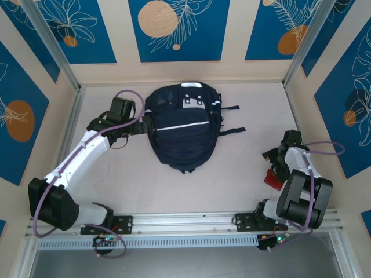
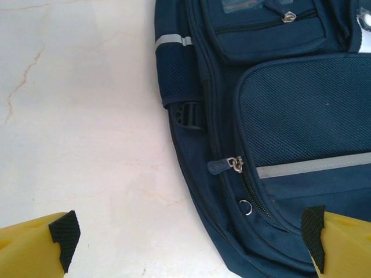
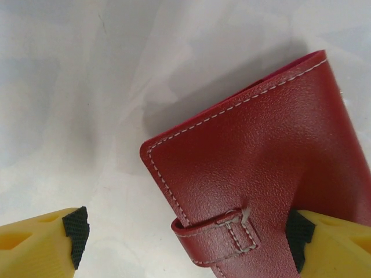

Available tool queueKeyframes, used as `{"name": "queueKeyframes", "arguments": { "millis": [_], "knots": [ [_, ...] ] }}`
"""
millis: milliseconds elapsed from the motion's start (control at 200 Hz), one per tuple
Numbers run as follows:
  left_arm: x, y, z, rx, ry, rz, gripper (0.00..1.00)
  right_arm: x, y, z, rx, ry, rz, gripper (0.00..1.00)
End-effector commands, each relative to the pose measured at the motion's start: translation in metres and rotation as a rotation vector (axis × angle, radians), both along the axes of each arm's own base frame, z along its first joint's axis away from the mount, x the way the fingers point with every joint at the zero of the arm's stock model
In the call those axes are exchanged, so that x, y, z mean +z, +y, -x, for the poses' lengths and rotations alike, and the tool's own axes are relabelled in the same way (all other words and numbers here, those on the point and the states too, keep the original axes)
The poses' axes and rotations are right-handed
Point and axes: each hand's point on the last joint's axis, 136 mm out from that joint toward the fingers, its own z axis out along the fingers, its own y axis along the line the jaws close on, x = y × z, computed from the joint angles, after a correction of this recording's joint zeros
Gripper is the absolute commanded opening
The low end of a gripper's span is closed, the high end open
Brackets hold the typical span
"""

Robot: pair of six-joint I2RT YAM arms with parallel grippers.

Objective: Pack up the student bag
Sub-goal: Move the card holder to the middle-right of the table.

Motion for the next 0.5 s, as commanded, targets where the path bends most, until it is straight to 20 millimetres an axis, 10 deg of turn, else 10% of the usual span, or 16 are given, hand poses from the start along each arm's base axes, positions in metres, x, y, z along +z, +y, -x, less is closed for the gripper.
{"name": "queueKeyframes", "arguments": {
  "millis": [0,495],
  "knots": [
    [0.001,-0.005,-0.001,-0.01,0.019,0.044,1.0,-0.008,0.024,-0.012,0.061,-0.05,-0.109,0.89],
    [-0.008,-0.017,0.002,-0.031,0.056,0.106,1.0,-0.004,0.136,-0.07,0.321,-0.134,-0.353,0.87]
  ]
}}
